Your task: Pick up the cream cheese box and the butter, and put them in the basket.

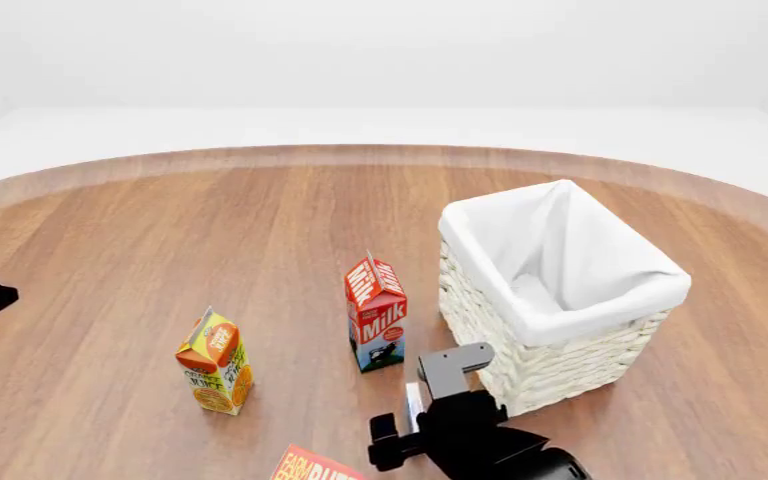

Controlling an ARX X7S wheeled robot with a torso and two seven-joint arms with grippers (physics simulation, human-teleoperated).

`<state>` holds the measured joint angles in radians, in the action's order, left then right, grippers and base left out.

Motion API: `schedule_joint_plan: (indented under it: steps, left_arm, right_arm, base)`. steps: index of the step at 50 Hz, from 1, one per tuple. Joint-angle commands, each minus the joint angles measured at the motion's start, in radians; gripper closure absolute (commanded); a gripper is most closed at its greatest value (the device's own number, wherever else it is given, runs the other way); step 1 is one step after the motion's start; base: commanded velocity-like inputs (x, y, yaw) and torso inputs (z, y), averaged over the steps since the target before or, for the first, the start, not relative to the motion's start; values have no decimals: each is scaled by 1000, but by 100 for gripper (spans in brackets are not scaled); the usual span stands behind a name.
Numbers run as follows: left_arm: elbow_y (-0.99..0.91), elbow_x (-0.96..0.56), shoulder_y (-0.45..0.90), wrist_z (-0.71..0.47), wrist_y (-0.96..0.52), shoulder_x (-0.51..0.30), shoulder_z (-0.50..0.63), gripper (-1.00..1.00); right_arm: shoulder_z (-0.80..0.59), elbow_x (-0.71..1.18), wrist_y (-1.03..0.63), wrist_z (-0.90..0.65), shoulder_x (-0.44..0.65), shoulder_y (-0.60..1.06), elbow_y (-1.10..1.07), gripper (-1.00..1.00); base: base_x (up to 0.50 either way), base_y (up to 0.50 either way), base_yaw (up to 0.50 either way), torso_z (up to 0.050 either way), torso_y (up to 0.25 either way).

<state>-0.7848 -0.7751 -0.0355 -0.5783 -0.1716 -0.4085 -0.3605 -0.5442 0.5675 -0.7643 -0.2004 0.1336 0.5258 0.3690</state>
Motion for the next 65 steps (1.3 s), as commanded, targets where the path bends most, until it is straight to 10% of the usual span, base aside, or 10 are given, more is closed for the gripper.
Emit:
schedule_joint_plan:
  steps: [1, 65]
  left_arm:
    - [-6, -5, -3, -6, -1, -4, -1, -100]
    - [1, -8, -1, -14, 11, -16, 10, -100]
  right_arm:
    - [-13, 0, 16, 0, 0, -4, 13, 100]
    - [54, 155, -198, -200, 115, 20, -538, 100]
  base:
    - [0, 0, 0, 0, 0]
    - [0, 0, 0, 0, 0]
